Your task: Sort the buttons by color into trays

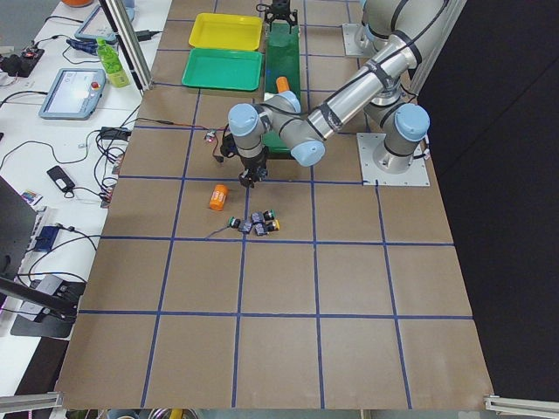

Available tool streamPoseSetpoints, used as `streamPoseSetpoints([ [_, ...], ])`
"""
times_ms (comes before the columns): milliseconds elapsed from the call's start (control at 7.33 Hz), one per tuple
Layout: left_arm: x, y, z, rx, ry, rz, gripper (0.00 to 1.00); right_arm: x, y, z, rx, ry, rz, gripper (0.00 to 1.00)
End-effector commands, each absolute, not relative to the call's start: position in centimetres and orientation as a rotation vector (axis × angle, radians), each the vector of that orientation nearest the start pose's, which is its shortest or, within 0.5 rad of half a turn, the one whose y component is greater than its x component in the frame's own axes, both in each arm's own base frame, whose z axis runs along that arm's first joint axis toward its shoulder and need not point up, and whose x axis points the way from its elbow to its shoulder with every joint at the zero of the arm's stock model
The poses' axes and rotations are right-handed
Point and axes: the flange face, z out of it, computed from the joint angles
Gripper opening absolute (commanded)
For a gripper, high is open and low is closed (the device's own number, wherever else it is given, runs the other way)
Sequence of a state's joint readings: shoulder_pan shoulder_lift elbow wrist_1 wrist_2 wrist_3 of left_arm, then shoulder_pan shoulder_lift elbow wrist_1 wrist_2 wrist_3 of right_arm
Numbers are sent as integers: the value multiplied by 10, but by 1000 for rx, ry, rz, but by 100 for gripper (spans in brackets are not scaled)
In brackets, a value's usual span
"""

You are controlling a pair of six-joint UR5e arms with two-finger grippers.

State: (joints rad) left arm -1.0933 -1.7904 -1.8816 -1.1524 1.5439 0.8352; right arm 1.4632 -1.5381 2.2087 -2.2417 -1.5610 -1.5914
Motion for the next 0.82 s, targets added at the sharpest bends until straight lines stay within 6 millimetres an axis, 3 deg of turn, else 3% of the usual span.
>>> streamPoseSetpoints([
  [0, 35, -495, 281, 146, 3215, 157, 20, 99, -425, 244, -2249, 2199, 14, 100],
  [136, 5, -476, 274, 3, 3209, 190, 20, 111, -417, 252, -2283, 2167, 8, 100],
  [409, -52, -464, 279, -174, 3187, 188, 20, 123, -414, 254, -2312, 2138, 2, 100],
  [546, -87, -460, 275, -216, 3173, 202, 20, 123, -415, 255, -2314, 2143, -17, 100],
  [682, -105, -460, 263, -221, 3167, 239, 22, 123, -415, 255, -2313, 2152, -12, 100],
])
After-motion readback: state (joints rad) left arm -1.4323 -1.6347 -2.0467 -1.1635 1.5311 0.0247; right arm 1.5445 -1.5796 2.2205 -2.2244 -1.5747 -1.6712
